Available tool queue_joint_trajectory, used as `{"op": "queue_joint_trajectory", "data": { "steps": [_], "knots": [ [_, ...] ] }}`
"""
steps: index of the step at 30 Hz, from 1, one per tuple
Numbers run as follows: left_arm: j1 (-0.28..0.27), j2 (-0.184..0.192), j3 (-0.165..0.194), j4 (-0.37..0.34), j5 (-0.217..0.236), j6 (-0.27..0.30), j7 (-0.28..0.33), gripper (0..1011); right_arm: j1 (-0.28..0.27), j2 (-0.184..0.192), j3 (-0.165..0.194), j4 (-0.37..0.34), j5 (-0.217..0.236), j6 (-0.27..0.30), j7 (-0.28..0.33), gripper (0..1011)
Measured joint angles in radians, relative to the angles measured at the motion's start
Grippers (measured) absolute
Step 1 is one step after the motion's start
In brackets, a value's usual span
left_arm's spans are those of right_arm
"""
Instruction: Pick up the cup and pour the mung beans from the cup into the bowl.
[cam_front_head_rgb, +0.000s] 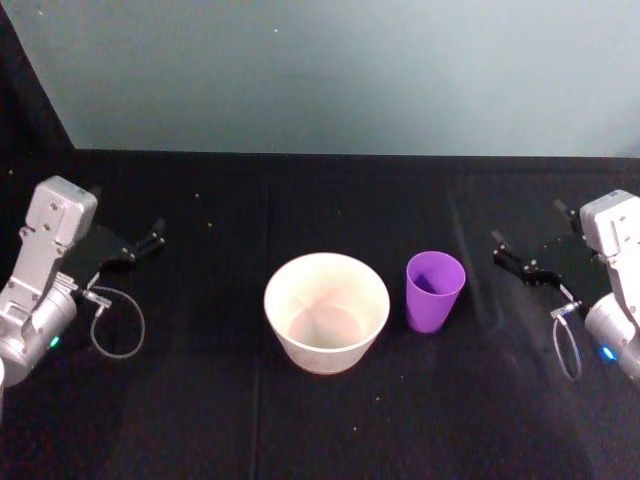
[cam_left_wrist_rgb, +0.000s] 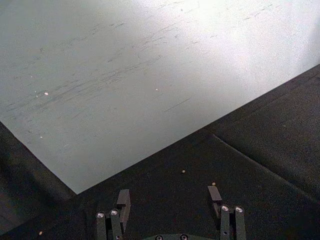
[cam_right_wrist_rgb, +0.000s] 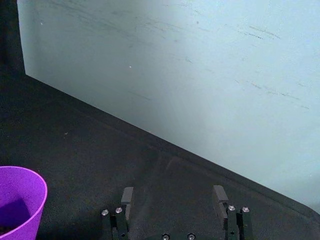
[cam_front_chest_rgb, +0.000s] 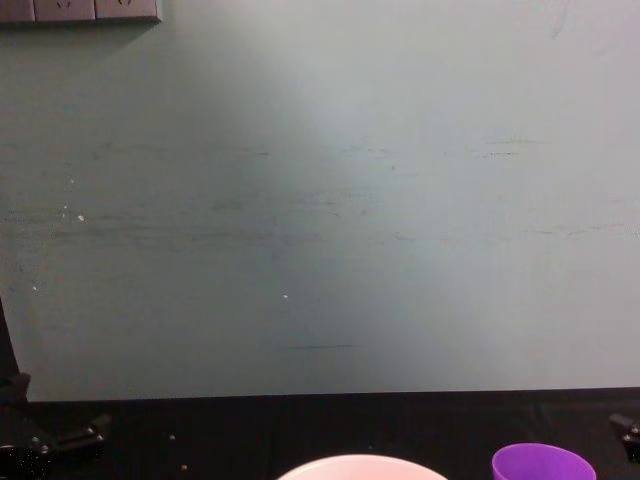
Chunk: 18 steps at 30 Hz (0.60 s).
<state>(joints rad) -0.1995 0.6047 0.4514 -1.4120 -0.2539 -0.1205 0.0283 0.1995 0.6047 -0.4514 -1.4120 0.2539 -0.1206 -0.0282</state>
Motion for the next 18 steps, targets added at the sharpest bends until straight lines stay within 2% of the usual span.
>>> {"op": "queue_joint_trajectory", "data": {
  "steps": [18],
  "knots": [
    [0.0,0.0,0.0,0.0,0.0,0.0,0.0,1011,0.0,0.0,0.0,0.0,0.0,0.0,0.0,1000]
  ]
}}
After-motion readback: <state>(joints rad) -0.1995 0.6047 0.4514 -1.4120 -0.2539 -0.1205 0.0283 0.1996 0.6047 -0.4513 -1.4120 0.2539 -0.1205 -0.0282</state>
